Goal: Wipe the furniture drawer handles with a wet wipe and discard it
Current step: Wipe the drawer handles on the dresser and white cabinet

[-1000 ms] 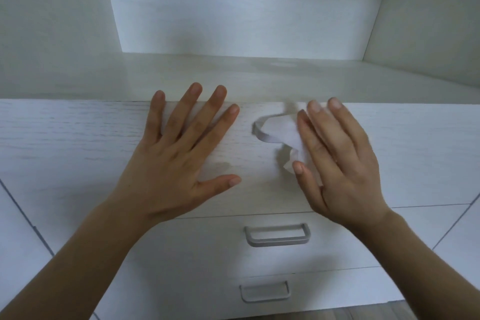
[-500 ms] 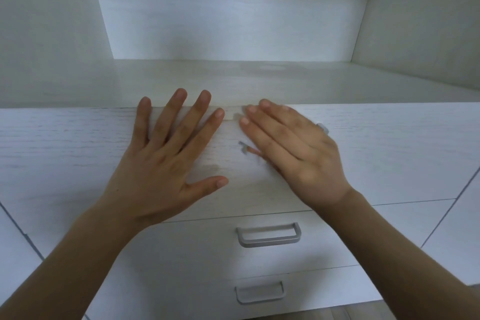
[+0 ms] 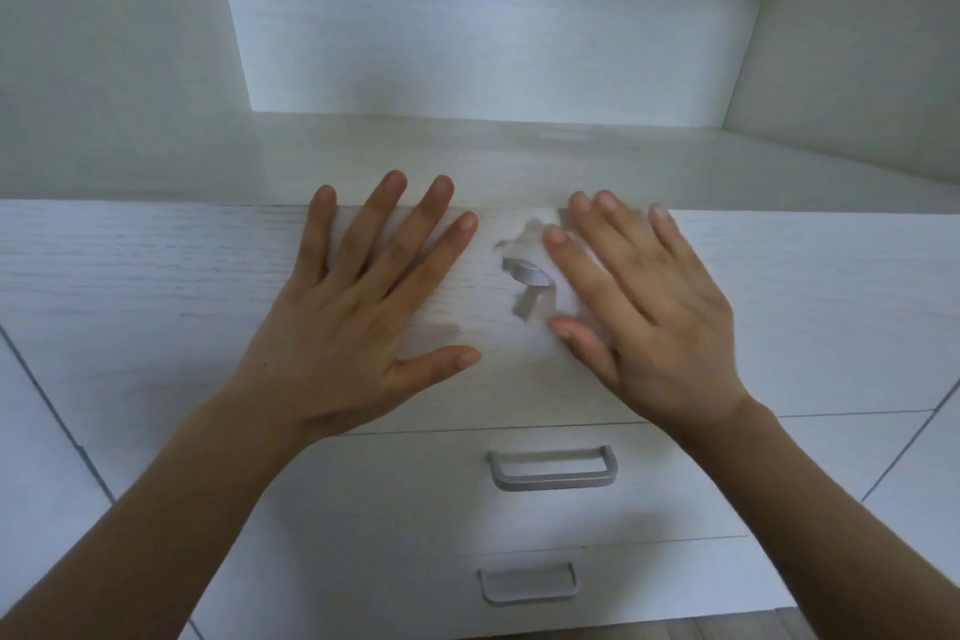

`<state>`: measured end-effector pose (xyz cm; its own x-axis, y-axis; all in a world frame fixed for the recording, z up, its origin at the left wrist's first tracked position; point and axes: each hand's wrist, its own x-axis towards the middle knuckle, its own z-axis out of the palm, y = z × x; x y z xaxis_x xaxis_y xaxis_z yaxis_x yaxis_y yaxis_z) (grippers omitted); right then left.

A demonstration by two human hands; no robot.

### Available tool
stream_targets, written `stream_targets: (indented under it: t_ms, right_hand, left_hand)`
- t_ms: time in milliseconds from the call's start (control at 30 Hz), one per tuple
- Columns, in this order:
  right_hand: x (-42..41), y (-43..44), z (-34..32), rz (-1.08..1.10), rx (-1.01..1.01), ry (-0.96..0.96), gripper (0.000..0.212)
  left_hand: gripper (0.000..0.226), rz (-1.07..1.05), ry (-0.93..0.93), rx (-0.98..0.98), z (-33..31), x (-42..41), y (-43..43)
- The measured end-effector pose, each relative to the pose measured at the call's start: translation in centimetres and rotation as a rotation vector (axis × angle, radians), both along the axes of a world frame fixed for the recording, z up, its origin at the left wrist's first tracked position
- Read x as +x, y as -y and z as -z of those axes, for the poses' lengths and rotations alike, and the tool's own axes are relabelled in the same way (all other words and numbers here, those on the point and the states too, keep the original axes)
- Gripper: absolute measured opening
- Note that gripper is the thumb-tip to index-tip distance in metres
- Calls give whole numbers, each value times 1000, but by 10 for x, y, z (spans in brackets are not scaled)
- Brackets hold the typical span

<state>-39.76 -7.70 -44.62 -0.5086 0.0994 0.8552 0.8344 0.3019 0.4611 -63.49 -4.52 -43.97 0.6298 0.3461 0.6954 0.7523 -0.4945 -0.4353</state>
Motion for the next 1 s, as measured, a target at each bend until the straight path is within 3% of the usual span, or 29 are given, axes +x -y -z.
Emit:
stream_targets:
  t_ms: [200, 333, 633, 767, 867, 1000]
  right_hand:
    - [19, 3, 1, 102, 57, 69, 56]
    - [-17, 1, -2, -47, 30, -51, 30]
    - [2, 17, 6, -105, -50, -319, 30]
    - [-31, 11, 9, -168, -74, -545, 38]
    - [-28, 10, 11, -236, -50, -696, 31]
    - [-31, 4, 14, -218, -11, -721, 25]
  left_hand:
    - [77, -3, 2, 11, 1, 1, -1]
    - [77, 12, 4, 19, 2, 0, -2]
    - [77, 0, 6, 13, 3, 1, -2]
    - [76, 4, 0, 10, 2, 0, -1]
    - [76, -4, -8, 5, 2, 0, 0]
    - [76, -12, -10, 11, 2, 0, 0]
